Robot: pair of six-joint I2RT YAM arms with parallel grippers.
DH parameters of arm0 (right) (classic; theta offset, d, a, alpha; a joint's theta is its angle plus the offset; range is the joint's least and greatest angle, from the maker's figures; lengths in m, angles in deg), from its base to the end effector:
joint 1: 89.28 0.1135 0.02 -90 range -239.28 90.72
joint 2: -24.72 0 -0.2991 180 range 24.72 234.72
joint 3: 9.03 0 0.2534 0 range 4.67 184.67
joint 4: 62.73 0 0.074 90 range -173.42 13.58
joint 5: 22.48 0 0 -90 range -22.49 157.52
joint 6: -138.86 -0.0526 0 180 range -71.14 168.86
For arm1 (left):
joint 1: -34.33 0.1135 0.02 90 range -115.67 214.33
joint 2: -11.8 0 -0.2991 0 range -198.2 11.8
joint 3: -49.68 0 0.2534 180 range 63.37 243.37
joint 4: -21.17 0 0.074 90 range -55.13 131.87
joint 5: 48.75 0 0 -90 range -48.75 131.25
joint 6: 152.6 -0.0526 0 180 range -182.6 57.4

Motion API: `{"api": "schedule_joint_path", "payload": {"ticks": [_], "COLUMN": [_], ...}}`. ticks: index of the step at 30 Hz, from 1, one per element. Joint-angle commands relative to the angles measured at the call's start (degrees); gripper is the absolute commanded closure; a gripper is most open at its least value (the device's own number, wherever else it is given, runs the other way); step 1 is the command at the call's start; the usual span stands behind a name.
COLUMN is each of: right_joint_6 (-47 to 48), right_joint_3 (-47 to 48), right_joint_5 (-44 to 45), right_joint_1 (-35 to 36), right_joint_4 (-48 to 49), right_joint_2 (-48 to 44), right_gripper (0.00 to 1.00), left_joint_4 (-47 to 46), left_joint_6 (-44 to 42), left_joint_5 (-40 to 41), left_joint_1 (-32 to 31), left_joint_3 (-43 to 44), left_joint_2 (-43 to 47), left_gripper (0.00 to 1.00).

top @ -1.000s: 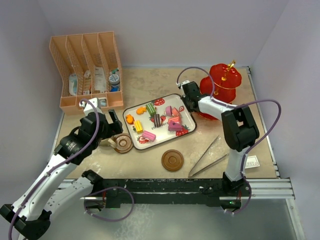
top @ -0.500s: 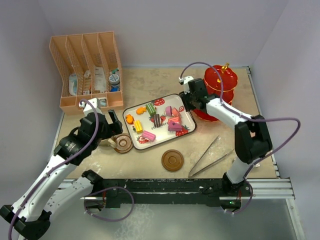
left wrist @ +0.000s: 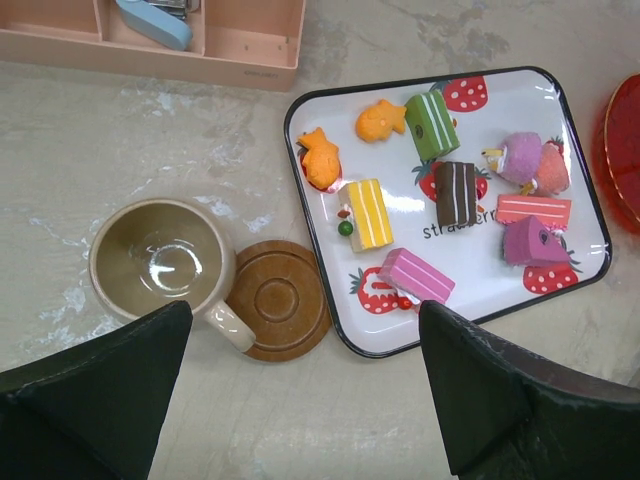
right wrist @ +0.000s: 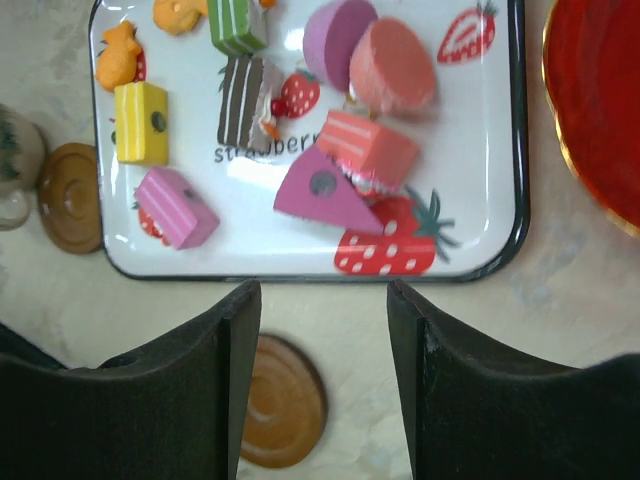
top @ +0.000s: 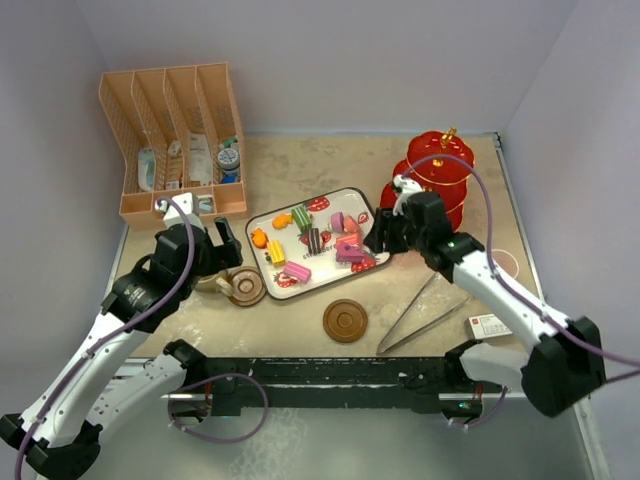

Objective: Serve the afternoon tea
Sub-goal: Move the desert table to the center of the board, then pick up the clamp from the center of the board.

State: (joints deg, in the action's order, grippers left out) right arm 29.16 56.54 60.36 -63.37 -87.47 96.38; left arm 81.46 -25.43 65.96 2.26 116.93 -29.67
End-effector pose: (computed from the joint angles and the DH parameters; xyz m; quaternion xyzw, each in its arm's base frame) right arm 0.2546 0.1310 0.3059 -0.0778 0.8650 0.2410 0.4332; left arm 0.1171 -0.0474 0.3528 -0.1380 0.8592 -0.1025 0.4818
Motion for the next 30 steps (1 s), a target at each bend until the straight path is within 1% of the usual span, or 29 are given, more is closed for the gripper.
{"api": "schedule_joint_path", "payload": {"ticks": [1,4,7,9,12,14,18,21,22,24,25,26,28,30], "right_joint_6": [-18.24,-26.06,-32.88,-39.69,-48.39,-50.0,-48.26,-47.83,-47.89,-48.65,-49.42,-49.91,-51.3,-54.81], "right_joint_3": [-7.26,-11.0,-12.09,-12.48,-12.87,-12.6,-13.0,-13.08,-12.56,-12.37,-12.44,-11.88,-9.92,-9.42], "right_joint_5": [0.57,4.17,9.56,12.44,10.91,10.9,6.14,2.51,3.79,1.71,-0.19,0.24,4.25,2.68], "right_joint_1": [0.42,0.62,0.72,0.72,0.72,0.72,0.72,0.71,0.72,0.72,0.72,0.7,0.72,0.72], "right_joint_4": [-2.05,-7.63,-15.08,-20.9,-29.62,-33.9,-34.85,-36.22,-35.87,-36.37,-37.07,-38.04,-39.1,-41.33], "right_joint_2": [-10.12,-15.51,-19.64,-21.25,-20.69,-19.08,-14.11,-10.45,-9.74,-9.42,-9.59,-10.02,-11.25,-12.62], "right_gripper": [0.43,0.45,0.45,0.45,0.44,0.44,0.43,0.34,0.29,0.16,0.14,0.13,0.12,0.04], "left_joint_4": [-3.83,-6.9,-10.83,-12.62,-13.05,-12.48,-13.25,-12.69,-12.61,-12.34,-12.25,-12.15,-11.97,-12.11], "left_joint_6": [-3.32,-4.27,-5.68,-6.48,-6.71,-5.82,-6.5,-6.33,-6.24,-6.04,-5.93,-5.84,-5.74,-5.7], "left_joint_5": [0.17,2.04,4.47,5.14,5.05,4.72,4.79,5.7,5.96,6.45,6.72,6.96,7.18,7.15], "left_joint_1": [-0.27,-0.27,-0.27,-0.27,-0.26,-0.27,-0.27,-0.27,-0.27,-0.27,-0.27,-0.27,-0.27,-0.27], "left_joint_3": [1.59,-0.27,-3.21,-5.5,-8.35,-9.17,-9.62,-9.81,-9.86,-9.94,-9.93,-9.91,-9.97,-10.08], "left_joint_2": [1.21,1.59,2.17,2.47,2.71,3.2,5.11,6.2,6.47,6.93,7.12,7.25,7.49,7.63], "left_gripper": [0.07,0.07,0.07,0.07,0.07,0.07,0.07,0.07,0.07,0.07,0.07,0.07,0.07,0.07]}}
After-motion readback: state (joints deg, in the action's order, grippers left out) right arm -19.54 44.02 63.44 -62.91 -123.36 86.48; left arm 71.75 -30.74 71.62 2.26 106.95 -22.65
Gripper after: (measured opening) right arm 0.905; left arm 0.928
